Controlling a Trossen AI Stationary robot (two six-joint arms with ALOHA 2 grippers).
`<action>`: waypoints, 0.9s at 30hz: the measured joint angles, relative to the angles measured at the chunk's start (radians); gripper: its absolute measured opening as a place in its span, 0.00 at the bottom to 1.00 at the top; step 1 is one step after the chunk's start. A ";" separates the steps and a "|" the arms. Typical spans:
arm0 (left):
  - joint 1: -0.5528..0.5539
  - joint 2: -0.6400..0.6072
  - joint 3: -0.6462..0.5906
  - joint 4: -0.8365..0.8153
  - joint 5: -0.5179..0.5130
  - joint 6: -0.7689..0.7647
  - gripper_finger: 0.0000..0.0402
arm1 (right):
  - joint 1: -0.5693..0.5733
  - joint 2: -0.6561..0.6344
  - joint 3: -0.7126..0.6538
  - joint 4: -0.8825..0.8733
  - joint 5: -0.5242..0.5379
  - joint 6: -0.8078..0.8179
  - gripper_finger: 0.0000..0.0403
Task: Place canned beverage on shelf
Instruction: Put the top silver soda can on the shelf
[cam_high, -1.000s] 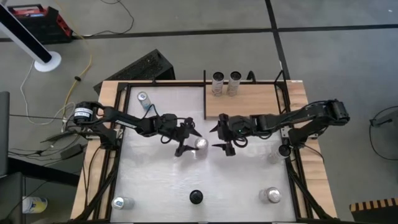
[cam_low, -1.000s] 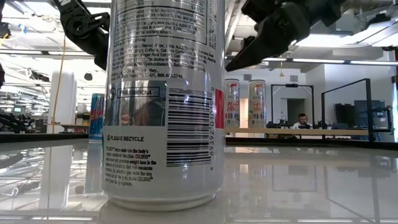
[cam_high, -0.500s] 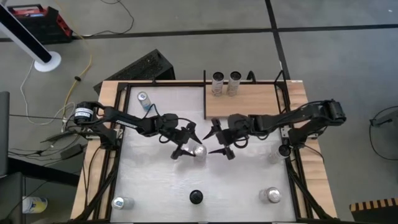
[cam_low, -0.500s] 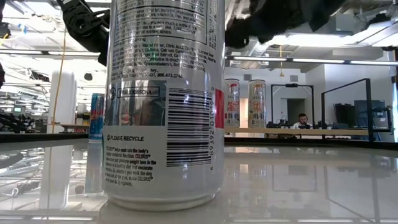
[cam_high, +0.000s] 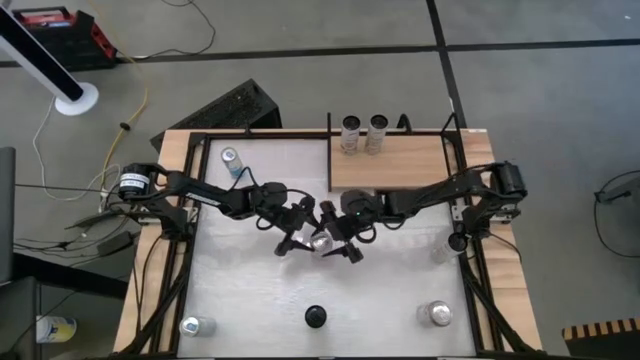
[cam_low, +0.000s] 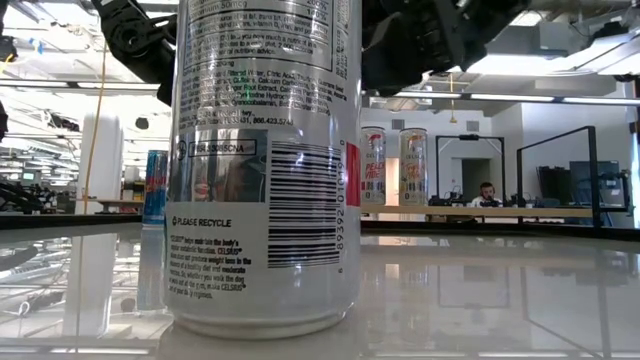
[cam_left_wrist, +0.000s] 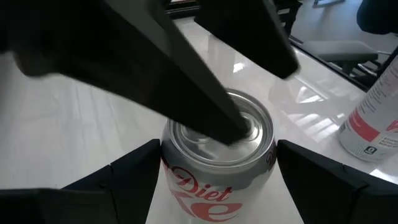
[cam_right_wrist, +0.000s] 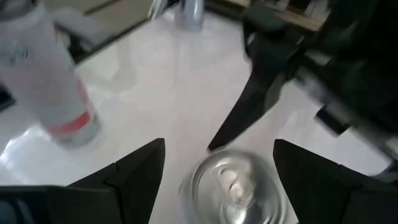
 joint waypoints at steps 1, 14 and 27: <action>0.000 0.000 0.000 -0.001 0.000 0.000 0.74 | 0.000 0.008 0.012 -0.031 0.000 -0.007 0.80; 0.002 0.000 0.000 -0.029 -0.006 -0.012 0.74 | 0.000 0.065 0.088 -0.147 0.038 -0.018 0.80; 0.003 0.001 -0.002 -0.053 -0.013 -0.003 0.74 | 0.000 0.052 0.090 -0.222 0.089 -0.006 0.80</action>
